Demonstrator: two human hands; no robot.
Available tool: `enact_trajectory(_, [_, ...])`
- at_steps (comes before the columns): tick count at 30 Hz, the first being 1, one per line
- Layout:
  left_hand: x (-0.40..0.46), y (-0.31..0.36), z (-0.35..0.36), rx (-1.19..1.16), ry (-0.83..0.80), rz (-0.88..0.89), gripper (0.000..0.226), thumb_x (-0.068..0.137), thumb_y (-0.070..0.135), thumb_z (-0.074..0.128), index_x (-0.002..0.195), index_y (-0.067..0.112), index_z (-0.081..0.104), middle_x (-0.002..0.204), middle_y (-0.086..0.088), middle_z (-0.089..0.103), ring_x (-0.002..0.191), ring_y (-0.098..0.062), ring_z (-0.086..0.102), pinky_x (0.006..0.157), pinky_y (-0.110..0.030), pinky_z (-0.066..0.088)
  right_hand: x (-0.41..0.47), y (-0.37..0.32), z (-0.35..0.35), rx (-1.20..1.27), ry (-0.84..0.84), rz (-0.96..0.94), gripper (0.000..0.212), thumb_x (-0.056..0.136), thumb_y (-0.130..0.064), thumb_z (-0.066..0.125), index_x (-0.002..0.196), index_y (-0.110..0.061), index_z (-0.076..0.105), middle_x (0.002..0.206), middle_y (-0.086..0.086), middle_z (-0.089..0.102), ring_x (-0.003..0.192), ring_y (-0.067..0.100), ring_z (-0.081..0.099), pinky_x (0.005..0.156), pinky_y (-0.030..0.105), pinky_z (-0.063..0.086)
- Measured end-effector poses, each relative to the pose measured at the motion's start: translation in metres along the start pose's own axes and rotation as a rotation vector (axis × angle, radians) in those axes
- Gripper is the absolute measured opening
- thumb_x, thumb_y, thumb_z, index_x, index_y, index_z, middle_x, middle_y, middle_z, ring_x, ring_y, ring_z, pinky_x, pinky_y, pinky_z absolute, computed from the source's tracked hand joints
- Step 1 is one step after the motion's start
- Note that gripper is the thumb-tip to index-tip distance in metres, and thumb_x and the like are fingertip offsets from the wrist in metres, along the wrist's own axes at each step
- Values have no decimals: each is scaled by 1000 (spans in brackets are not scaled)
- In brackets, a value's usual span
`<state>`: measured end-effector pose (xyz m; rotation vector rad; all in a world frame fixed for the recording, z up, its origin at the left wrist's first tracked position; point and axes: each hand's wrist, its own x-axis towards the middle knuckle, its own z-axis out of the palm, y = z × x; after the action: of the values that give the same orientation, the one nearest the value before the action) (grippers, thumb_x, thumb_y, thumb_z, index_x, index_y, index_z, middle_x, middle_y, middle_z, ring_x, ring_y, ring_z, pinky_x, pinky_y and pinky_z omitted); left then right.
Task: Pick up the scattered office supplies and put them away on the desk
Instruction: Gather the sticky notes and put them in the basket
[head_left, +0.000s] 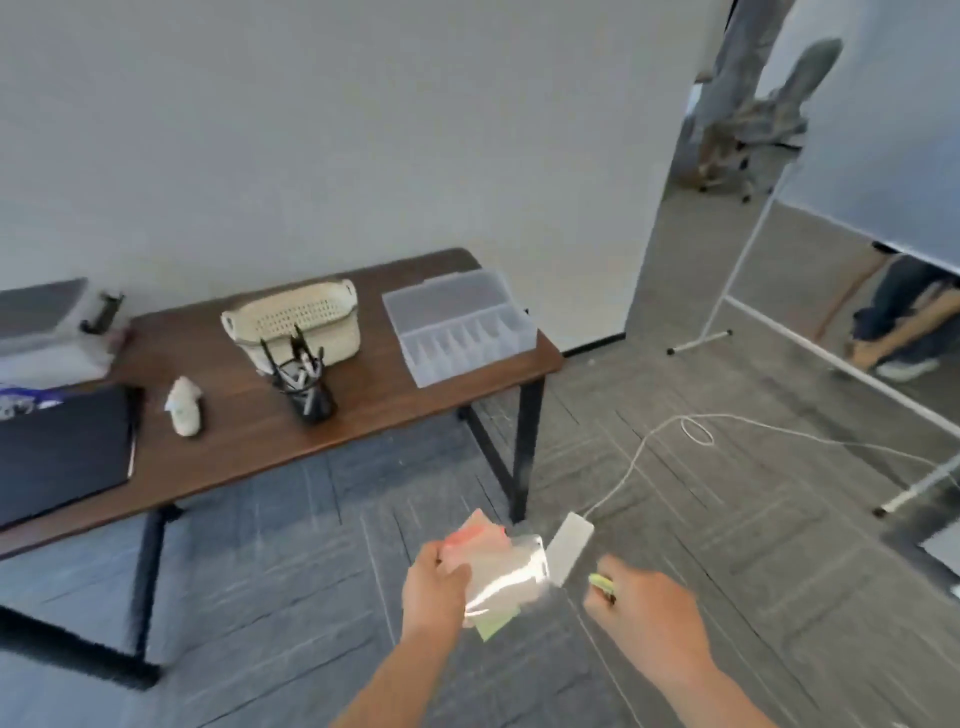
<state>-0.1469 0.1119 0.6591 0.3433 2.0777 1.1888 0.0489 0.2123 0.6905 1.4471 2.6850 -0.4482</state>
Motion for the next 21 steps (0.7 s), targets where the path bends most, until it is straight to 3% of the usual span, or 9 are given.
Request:
enact_trajectory(4, [38,47,-79,-98,77,14,17,82,2,52,92,15,57,82,-8,64,76,-27,60,67,-42,52,58,-87,-45,8,90,-94,19,88,-35,48,75,-24,39,54,-1,40,56,17,40,44,26,23])
enact_trajectory(7, [62,78,-132,-153,128,36,16,83,2,50,88,15,58,84,-9,64,77,-26,61,62,-38,50,96,-152,-70,-1,107,-198,19,90,-36,47,76,-23,43,56,-2,43,55,16,46,46,29,27])
enact_trajectory(14, [108,124,-200,-215,240,54,17,87,6,47,97,16,57,86,-4,63,75,-20,60,51,-27,43,161,-256,-110,-34,159,-392,24,93,-39,46,74,-25,40,57,-4,40,51,12,38,45,24,24])
enact_trajectory(19, [147,152,-205,-251,281,29,17,85,8,49,96,16,59,86,-4,64,74,-17,59,52,-26,41,227,-278,-113,-5,151,-450,21,93,-45,46,84,-28,54,71,-7,59,62,11,57,60,25,54])
enact_trajectory(21, [171,176,-207,-281,306,41,15,85,9,49,93,17,60,86,-4,64,75,-16,59,55,-28,43,263,-288,-120,3,167,-477,19,93,-47,47,89,-30,56,77,-11,62,66,10,59,63,21,54])
